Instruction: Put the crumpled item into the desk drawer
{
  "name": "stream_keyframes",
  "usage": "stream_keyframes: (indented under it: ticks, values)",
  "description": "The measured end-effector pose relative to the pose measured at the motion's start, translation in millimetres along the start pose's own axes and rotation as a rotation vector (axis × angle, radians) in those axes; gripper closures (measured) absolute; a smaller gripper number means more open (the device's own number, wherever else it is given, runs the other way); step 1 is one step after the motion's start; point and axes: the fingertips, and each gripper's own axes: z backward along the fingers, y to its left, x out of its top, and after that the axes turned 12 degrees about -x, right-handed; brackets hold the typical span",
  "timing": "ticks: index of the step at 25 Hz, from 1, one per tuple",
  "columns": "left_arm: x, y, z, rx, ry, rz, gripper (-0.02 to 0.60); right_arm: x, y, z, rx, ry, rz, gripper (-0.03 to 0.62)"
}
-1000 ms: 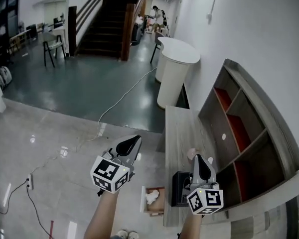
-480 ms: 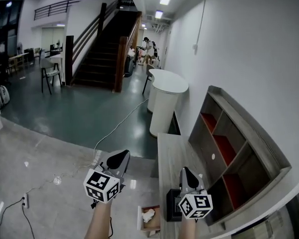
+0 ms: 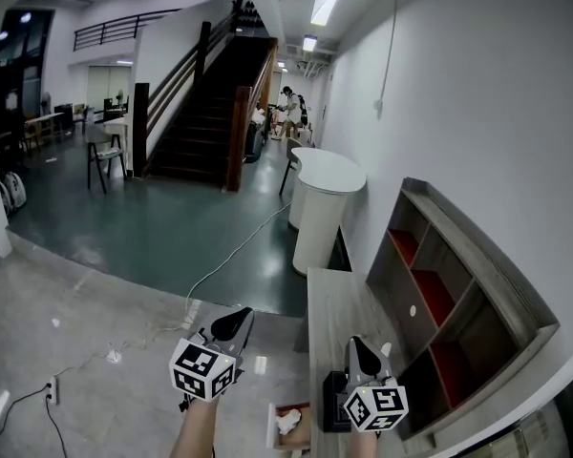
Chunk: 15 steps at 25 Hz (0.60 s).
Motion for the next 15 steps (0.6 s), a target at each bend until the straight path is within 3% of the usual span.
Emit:
stream_keyframes:
  ticks: [15]
  values:
    - [-2.2,-4.2,-1.7,-0.005,0.008,0.009,0.577,-1.2,-1.5,3.1,0.001,0.013,0.015,0.585]
